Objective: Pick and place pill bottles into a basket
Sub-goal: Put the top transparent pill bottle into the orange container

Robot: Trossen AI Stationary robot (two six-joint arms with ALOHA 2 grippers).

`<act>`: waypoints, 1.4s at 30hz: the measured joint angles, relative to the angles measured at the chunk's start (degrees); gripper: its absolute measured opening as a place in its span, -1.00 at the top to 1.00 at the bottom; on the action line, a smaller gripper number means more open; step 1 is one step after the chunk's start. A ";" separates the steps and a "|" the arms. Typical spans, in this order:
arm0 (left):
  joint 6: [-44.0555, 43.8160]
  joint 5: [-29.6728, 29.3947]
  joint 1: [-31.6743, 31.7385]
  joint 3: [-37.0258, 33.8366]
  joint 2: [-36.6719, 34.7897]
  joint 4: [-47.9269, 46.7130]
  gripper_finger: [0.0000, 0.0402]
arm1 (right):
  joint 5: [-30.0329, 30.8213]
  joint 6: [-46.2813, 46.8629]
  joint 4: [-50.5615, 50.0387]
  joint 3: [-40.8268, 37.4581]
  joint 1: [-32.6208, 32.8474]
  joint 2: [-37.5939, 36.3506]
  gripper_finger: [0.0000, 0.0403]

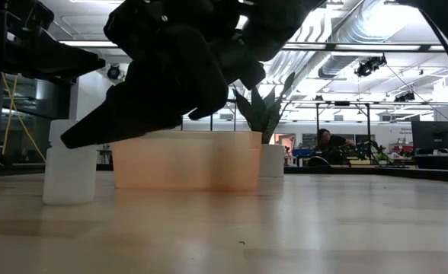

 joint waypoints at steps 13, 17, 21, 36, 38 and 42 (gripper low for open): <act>0.02 -0.02 0.00 0.00 0.00 0.02 0.14 | 2.77 -1.14 0.38 0.00 0.81 0.00 0.17; 0.08 -0.02 0.00 0.00 0.00 0.02 0.14 | 1.78 -0.45 -0.96 0.00 0.69 -1.87 0.37; 0.07 -0.02 0.00 0.00 -0.02 0.01 0.14 | 0.21 -2.13 -3.83 0.03 0.49 -6.75 0.39; -0.33 -0.09 0.00 0.00 -0.01 0.02 0.14 | 5.37 -5.88 -17.47 -4.48 -6.67 -18.87 0.38; -0.35 -0.09 0.00 0.00 0.00 0.02 0.14 | 5.35 -4.90 -13.81 -7.79 -8.52 -18.70 0.38; -0.35 -0.09 0.00 0.00 0.00 0.02 0.14 | 4.45 -1.92 -5.21 -14.48 -11.70 -18.29 0.37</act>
